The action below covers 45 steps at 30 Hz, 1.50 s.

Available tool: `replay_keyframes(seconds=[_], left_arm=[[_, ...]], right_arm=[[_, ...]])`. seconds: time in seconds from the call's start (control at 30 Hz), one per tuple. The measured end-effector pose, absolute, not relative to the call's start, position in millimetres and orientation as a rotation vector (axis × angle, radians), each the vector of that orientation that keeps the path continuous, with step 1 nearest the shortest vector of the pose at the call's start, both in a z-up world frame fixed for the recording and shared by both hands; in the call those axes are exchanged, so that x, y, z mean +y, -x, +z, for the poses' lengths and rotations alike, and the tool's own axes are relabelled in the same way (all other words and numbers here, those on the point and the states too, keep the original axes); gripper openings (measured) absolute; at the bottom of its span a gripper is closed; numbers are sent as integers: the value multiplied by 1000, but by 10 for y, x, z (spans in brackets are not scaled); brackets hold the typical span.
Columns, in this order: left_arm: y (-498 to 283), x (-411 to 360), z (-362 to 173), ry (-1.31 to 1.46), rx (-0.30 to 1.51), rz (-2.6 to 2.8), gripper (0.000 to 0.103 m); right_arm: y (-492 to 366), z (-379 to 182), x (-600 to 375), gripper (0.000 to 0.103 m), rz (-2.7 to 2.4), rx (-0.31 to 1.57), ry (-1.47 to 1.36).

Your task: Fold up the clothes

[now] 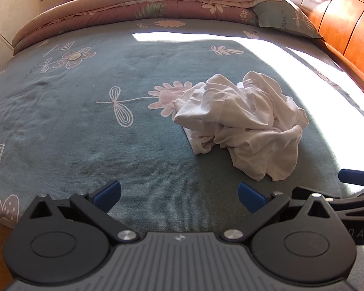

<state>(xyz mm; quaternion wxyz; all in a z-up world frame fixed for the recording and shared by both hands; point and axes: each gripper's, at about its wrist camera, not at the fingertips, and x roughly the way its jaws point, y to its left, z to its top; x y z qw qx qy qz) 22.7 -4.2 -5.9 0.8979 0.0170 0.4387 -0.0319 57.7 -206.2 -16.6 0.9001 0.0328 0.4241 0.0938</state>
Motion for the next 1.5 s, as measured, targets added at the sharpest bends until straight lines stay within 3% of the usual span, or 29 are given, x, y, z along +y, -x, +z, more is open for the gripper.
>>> replay_keyframes(seconds=[0.67,0.97,1.5], left_arm=[[-910,69,-239,-45,983,-11,102],[-1175,156,-376,-55,1032,17,102],[-1705,-468,-711,-207,982,-237,103]], right_arm=[[-1365,-64,-2171,103,390,831,-134],[-1956,-425,-2008,103,518,956,-207],[-2270,-515,-2669,103,409,855,-156]])
